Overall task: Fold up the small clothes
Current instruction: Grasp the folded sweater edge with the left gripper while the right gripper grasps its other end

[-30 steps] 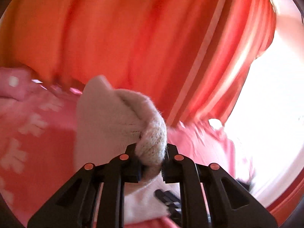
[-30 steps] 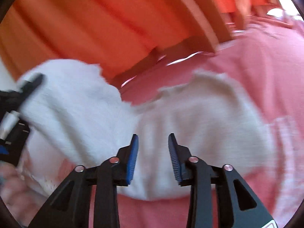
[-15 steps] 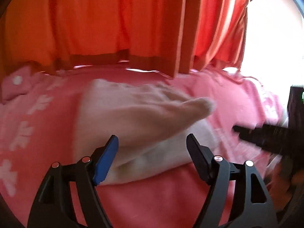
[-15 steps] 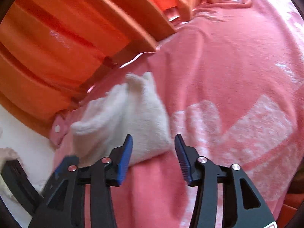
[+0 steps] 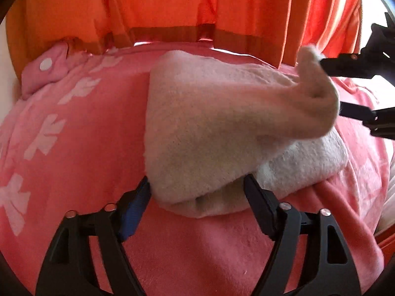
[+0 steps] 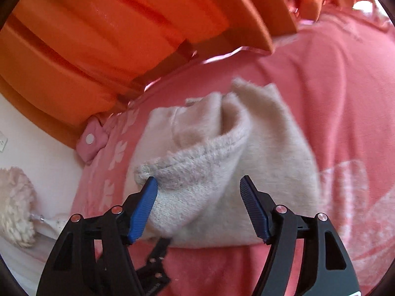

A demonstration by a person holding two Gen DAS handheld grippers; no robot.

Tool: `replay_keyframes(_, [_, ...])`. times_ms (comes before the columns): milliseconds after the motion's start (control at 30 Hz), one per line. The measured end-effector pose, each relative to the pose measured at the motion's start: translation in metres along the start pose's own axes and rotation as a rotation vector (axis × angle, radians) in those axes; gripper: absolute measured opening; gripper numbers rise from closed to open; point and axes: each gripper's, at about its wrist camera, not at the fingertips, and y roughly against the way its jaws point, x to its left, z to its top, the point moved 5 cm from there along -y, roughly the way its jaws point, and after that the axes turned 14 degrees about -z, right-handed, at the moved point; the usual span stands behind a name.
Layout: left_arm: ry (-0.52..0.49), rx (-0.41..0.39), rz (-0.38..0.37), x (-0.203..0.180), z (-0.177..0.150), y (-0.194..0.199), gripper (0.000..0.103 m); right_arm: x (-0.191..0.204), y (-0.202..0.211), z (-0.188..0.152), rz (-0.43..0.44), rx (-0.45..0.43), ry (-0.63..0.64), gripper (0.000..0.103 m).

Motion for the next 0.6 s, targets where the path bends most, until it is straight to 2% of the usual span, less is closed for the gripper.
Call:
replay_keyframes(67, [0.021,0.009,0.001,0.006,0.002,0.0,0.054,0.002,0.005,0.001,0.007,-0.003,-0.008,0.068])
replay_keyframes(133, [0.037,0.018,-0.01,0.015,0.003,0.001,0.035,-0.002,0.018,0.002,0.029,-0.045,-0.018,0.068])
replay_keyframes(200, [0.045,0.024,-0.038,0.02,0.002,0.003,0.028,-0.011,0.027,0.0,0.04,-0.066,-0.034,0.069])
replay_keyframes(333, [0.036,0.029,-0.046,0.018,0.0,0.004,0.024,-0.015,0.016,-0.01,0.067,-0.004,-0.041,0.07])
replay_keyframes(467, [0.054,0.032,-0.049,0.019,0.002,0.006,0.021,0.0,-0.008,-0.012,0.023,0.035,-0.017,0.07])
replay_keyframes(500, [0.06,0.029,-0.054,0.019,0.002,0.007,0.02,0.004,-0.01,-0.009,0.027,0.036,-0.009,0.063])
replay_keyframes(533, [0.063,0.029,-0.058,0.02,0.004,0.009,0.02,0.008,-0.009,-0.004,0.031,0.018,-0.002,0.038])
replay_keyframes(567, [0.066,0.028,-0.061,0.02,0.006,0.012,0.019,0.011,-0.003,0.002,0.04,-0.014,0.015,0.018])
replay_keyframes(600, [0.067,0.026,-0.062,0.02,0.006,0.013,0.019,0.011,0.006,0.009,0.057,-0.041,0.013,0.009])
